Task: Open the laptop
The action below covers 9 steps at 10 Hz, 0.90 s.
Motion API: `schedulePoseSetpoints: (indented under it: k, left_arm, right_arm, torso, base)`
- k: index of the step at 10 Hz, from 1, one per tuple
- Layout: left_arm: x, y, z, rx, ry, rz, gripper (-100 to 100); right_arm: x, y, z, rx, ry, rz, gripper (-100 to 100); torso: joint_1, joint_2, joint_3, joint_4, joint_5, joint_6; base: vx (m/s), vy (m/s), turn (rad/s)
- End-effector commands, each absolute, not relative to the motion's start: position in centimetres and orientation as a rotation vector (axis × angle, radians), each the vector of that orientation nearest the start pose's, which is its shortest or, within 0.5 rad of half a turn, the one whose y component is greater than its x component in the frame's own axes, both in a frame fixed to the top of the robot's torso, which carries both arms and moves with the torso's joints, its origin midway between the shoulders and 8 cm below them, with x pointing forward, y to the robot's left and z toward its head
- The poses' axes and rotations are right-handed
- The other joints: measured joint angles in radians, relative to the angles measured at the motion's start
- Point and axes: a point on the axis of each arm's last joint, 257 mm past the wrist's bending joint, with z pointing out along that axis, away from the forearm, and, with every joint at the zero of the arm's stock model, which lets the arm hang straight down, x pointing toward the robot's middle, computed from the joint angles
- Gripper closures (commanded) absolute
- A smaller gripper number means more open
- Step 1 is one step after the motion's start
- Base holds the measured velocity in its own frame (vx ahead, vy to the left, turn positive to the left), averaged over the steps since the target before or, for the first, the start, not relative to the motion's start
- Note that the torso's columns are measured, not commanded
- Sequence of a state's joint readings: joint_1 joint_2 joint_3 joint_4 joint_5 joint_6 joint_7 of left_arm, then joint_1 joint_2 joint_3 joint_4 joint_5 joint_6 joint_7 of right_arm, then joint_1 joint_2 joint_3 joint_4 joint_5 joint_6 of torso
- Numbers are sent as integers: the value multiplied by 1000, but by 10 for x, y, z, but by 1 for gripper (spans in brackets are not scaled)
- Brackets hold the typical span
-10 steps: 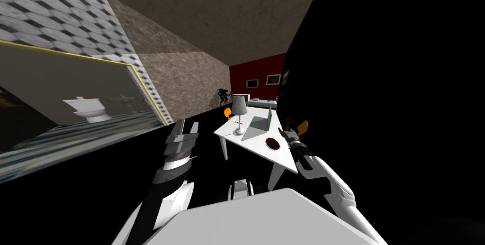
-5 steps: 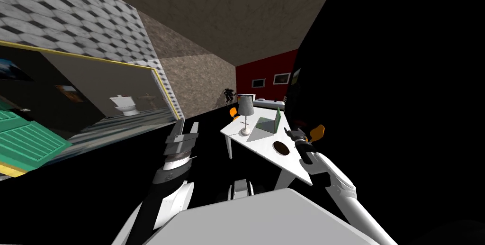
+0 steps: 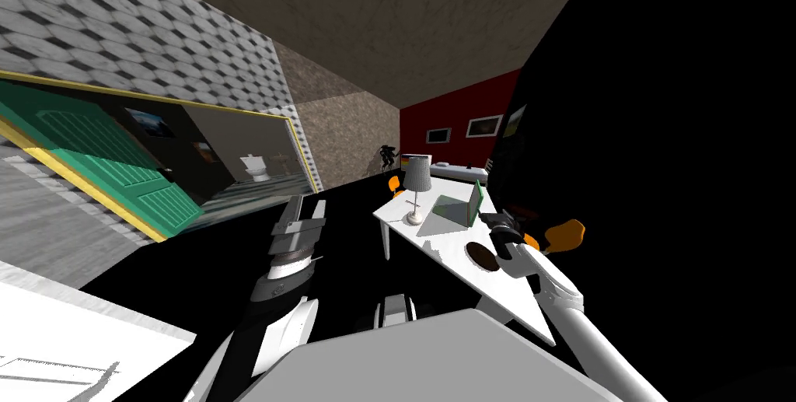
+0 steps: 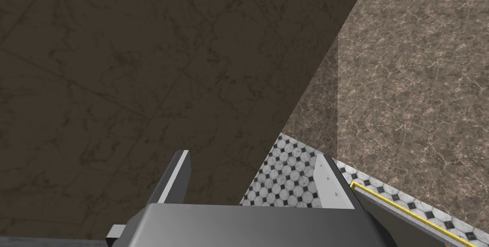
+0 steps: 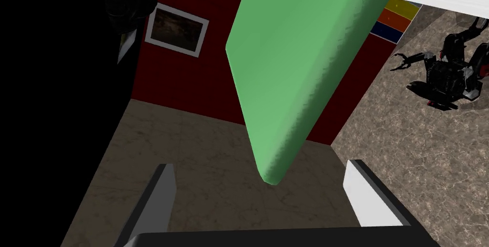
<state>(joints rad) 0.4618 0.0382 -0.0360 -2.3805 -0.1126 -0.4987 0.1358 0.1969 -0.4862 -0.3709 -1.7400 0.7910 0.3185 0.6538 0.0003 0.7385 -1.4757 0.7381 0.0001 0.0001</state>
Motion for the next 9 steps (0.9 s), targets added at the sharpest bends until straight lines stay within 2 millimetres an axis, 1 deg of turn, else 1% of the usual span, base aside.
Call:
schedulePoseSetpoints:
  k: [1,3,4,5,6,7,8,9]
  left_arm:
    - [327,240,77,-507,589,-1435,0]
    - [327,240,77,-507,589,-1435,0]
    - [327,240,77,-507,589,-1435,0]
    - [327,240,77,-507,589,-1435,0]
    - [326,240,77,-507,589,-1435,0]
    - [326,240,77,-507,589,-1435,0]
    - [326,240,77,-507,589,-1435,0]
    - [326,240,77,-507,589,-1435,0]
  right_arm:
    - [417,-630,-130,199,1566,-910,-100]
    - [412,-647,-124,204,1570,-984,-100]
    - [408,-661,-119,207,1571,-1043,-100]
    - [404,-670,-115,209,1571,-1083,-100]
    - [404,-670,-115,209,1571,-1083,-100]
    - [404,-664,-116,209,1572,-1076,-100]
    - [405,-673,-110,214,1572,-1083,-100]
    - [405,-669,-113,211,1571,-1080,-100]
  torso:
    - [-1,0,0,0,0,0]
    - [-1,0,0,0,0,0]
    - [-1,0,0,0,0,0]
    - [0,-1,-1,0,0,-1]
    - [0,-1,-1,0,0,0]
    - [-1,0,0,0,0,1]
    - [-1,1,1,0,0,0]
    - [-3,-1,-1,0,-1,0]
  base:
    - [27,18,177]
    - [25,16,159]
    - [31,16,213]
    - [34,15,186]
    - [23,10,31]
    - [9,5,-4]
    - [41,-37,44]
    - [26,-27,17]
